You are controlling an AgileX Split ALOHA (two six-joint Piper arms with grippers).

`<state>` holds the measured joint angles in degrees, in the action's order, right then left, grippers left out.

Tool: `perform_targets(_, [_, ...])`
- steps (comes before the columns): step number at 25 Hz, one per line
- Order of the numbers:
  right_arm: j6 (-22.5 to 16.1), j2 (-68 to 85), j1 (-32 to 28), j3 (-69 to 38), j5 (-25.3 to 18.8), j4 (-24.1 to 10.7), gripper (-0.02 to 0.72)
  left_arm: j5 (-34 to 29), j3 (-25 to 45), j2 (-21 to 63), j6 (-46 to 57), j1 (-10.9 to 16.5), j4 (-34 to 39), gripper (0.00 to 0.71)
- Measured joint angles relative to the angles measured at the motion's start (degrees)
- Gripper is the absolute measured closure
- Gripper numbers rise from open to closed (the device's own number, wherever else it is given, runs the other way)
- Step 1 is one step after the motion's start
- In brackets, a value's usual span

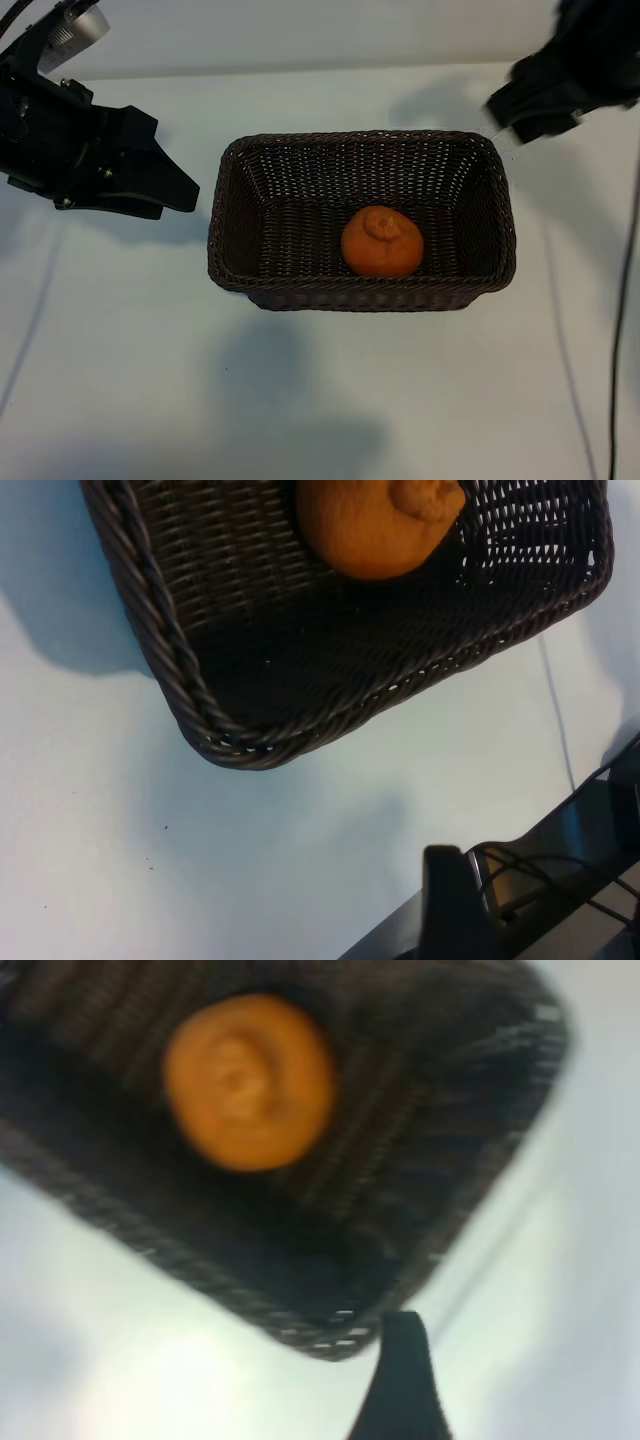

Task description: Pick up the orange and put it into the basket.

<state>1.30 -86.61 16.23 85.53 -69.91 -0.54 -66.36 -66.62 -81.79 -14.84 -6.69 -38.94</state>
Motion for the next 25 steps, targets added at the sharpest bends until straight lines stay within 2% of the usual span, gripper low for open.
perform_targets(5, [0.6,2.9,-7.3,0.0,-0.1,0.5,0.164,0.0,0.0,0.0,0.0,0.0,-1.0,0.243])
perform_targets(8, [0.8,3.8,-9.4,0.0,-0.1,0.5,0.164,0.0,0.0,0.0,0.0,0.0,-1.0,0.243])
perform_targets(12, [0.9,4.2,-9.6,0.0,-0.1,2.5,0.165,-0.1,0.0,0.0,0.0,0.0,-1.1,0.243])
perform_targets(25, [3.4,6.1,-9.6,-6.8,-0.2,11.9,0.165,0.3,0.0,0.0,0.0,0.0,-1.1,0.243])
